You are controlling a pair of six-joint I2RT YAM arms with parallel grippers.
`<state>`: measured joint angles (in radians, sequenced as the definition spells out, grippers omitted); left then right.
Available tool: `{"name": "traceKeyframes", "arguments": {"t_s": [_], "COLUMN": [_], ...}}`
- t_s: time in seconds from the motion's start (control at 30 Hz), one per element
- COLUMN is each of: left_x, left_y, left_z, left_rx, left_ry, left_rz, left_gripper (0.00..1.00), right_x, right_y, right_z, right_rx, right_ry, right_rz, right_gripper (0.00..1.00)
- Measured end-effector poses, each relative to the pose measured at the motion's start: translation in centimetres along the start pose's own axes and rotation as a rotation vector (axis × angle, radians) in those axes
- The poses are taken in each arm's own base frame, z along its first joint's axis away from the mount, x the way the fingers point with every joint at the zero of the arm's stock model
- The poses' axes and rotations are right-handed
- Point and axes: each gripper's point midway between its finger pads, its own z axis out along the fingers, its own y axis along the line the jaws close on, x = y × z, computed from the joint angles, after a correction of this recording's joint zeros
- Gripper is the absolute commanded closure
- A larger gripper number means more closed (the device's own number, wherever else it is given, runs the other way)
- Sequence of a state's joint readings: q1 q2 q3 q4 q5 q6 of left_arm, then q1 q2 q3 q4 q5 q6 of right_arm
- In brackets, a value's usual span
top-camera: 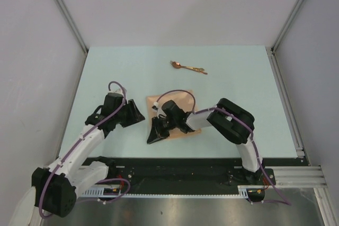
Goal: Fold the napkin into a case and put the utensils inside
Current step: Smooth out the square-folded napkin at the center of the board.
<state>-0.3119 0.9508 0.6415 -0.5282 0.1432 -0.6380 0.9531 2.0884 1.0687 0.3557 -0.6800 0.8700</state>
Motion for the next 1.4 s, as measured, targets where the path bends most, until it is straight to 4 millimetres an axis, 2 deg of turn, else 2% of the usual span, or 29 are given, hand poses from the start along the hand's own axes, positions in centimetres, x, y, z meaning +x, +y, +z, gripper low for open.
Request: {"name": "traceKeyframes", "arguments": {"t_s": [0.07, 0.17, 0.27, 0.33, 0.4, 0.47, 0.5, 0.57, 0.67, 0.8, 0.87, 0.9, 1.03, 1.07, 1.13, 1.4], "left_x": [0.2, 1.0, 2.7, 4.3, 6.0, 7.3, 7.9, 8.9, 9.5, 9.5, 9.5, 9.5, 9.6, 9.7, 9.8, 10.2], "left_y": [-0.2, -0.1, 0.1, 0.1, 0.0, -0.2, -0.2, 0.2, 0.4, 0.0, 0.0, 0.0, 0.2, 0.3, 0.4, 0.5], "left_z": [0.4, 1.5, 2.9, 3.8, 4.5, 4.9, 5.0, 5.2, 5.3, 5.6, 5.7, 5.7, 5.7, 5.8, 5.8, 5.7], "left_rx": [0.010, 0.017, 0.004, -0.012, -0.024, -0.032, -0.035, -0.048, -0.054, -0.037, -0.037, -0.038, -0.048, -0.049, -0.047, -0.028], "left_ry": [0.017, 0.067, 0.147, 0.210, 0.268, 0.307, 0.322, 0.350, 0.363, 0.348, 0.345, 0.345, 0.343, 0.343, 0.341, 0.329], "left_rz": [-0.002, -0.009, -0.013, -0.003, 0.021, 0.035, 0.042, 0.045, 0.034, 0.025, 0.022, 0.021, 0.022, 0.022, 0.019, 0.000], "left_gripper": [0.44, 0.40, 0.38, 0.39, 0.40, 0.41, 0.42, 0.43, 0.46, 0.52, 0.55, 0.59, 0.65, 0.70, 0.73, 0.76], "right_x": [-0.4, -2.0, -4.4, -5.8, -7.0, -7.6, -7.7, -7.2, -5.2, -1.8, -0.4, -0.1, 0.0, 0.0, -0.1, -0.7], "right_y": [0.7, 2.9, 4.8, 4.7, 3.1, 0.4, -1.6, -5.3, -9.3, -12.6, -13.3, -13.3, -13.3, -13.3, -13.3, -13.1], "right_z": [-0.8, -3.5, -7.5, -10.6, -13.8, -16.6, -18.2, -20.9, -23.0, -23.7, -23.5, -23.3, -23.2, -23.2, -23.1, -23.1], "right_rx": [0.001, 0.003, 0.006, 0.044, 0.112, 0.200, 0.264, 0.380, 0.500, 0.576, 0.586, 0.575, 0.564, 0.562, 0.560, 0.540], "right_ry": [-0.014, -0.067, -0.165, -0.233, -0.299, -0.351, -0.376, -0.406, -0.396, -0.335, -0.308, -0.303, -0.309, -0.309, -0.314, -0.332], "right_rz": [-0.011, -0.046, -0.102, -0.112, -0.101, -0.064, -0.033, 0.036, 0.113, 0.186, 0.208, 0.210, 0.202, 0.201, 0.196, 0.182], "right_gripper": [0.71, 0.63, 0.52, 0.49, 0.46, 0.41, 0.40, 0.40, 0.41, 0.47, 0.51, 0.52, 0.57, 0.57, 0.59, 0.69]}}
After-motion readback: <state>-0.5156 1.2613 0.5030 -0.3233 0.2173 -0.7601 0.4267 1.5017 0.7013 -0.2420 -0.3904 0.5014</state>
